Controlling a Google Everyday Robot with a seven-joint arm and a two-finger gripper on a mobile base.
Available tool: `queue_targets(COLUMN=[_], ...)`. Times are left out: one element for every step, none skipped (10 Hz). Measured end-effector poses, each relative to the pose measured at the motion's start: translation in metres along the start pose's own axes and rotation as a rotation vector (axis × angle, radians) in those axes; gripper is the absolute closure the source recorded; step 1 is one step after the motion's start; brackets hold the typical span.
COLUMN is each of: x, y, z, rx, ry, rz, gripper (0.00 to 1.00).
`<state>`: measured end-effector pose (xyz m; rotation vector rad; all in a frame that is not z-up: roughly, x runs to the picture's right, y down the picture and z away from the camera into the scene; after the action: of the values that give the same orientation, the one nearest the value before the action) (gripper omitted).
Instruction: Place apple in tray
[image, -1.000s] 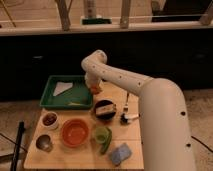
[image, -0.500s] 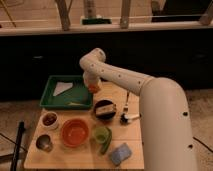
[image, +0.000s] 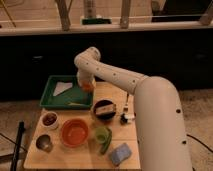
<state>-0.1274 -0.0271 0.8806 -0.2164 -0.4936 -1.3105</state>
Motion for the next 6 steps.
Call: queue_targets(x=[0.000, 0.000, 0.000, -0.001, -0.002, -0.005], y=[-0.007, -0.012, -0.017, -0.023, -0.027, -0.033], z=[0.002, 0.003, 0.005, 0.009, 0.013, 0.020], rx=[0.011, 0.017, 0.024, 0.028, 0.031, 0.035], ry=[-0.004, -0.008, -0.012, -0.020, -0.026, -0.039], rz=[-0.016, -0.025, -0.037, -0.049, -0.057, -0.070], gripper=[1.00, 1.00, 1.00, 1.00, 1.00, 1.00])
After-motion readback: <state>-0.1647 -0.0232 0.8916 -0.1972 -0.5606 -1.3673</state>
